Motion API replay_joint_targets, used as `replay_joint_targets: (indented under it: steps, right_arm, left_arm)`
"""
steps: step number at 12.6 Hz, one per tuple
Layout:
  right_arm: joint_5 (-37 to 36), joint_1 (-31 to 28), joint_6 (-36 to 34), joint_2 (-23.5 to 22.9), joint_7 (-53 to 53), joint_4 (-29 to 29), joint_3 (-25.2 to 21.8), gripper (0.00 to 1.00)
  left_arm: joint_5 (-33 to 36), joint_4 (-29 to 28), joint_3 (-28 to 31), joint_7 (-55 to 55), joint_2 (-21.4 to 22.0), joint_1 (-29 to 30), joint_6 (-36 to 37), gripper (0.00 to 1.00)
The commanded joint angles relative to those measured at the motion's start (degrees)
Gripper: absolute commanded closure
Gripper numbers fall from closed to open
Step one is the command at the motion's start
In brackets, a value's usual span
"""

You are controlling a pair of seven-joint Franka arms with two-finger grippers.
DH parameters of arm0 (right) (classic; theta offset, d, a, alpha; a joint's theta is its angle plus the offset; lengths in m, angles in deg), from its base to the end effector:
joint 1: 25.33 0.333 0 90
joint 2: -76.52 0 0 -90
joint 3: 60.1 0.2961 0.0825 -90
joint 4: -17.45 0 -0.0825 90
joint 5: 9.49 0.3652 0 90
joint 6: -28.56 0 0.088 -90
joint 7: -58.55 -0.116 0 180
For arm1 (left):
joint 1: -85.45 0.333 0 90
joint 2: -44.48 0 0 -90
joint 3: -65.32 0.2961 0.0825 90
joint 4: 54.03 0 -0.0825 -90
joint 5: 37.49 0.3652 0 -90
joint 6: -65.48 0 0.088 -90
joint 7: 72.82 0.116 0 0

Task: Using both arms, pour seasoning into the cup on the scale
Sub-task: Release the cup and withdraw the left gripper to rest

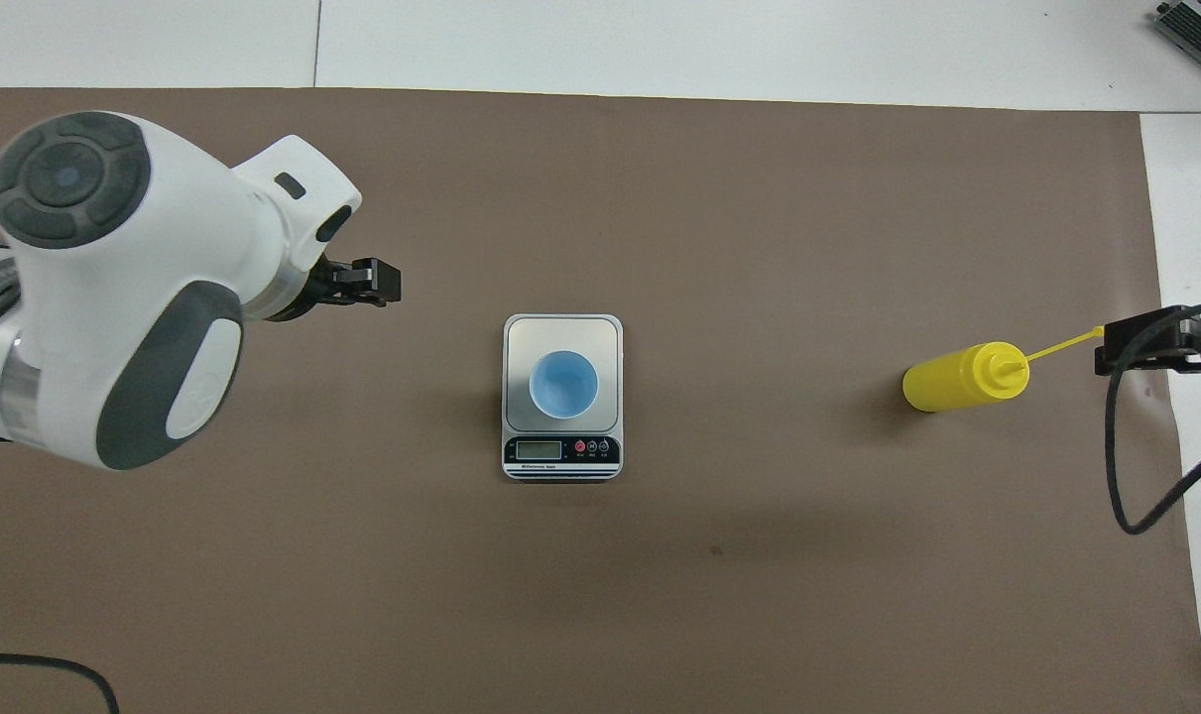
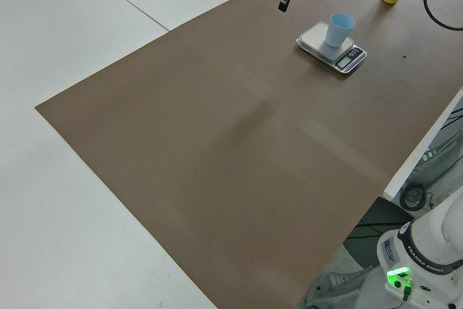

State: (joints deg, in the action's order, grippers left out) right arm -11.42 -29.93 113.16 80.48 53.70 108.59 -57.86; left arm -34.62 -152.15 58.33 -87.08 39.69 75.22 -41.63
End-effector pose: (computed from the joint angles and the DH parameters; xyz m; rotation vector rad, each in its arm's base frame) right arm 0.5047 -0.0243 0.6147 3.0972 -0.1991 -0.0687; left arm 0.5535 -0.1649 0.5112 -3.1207 0.0996 -0.1274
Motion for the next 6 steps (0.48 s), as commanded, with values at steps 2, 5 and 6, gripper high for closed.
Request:
replay_joint_targets:
  steps: [2,5,6]
  right_arm:
    - [4.82,-3.29,5.64,4.03,13.07,7.71,-0.84,0.00]
    - [6.50,-7.16,12.05,7.37,25.97,15.27,-1.02,0.00]
    - [7.11,-7.79,14.25,8.16,30.99,17.21,-1.10,0.00]
  left_arm:
    - [-1.47,-1.03,-0.48,11.77,5.04,6.79,5.31,0.00]
    - [-1.47,1.25,-0.04,17.42,6.11,10.40,9.88,0.00]
    - [-1.38,3.70,-0.13,17.86,6.02,11.10,12.51,0.00]
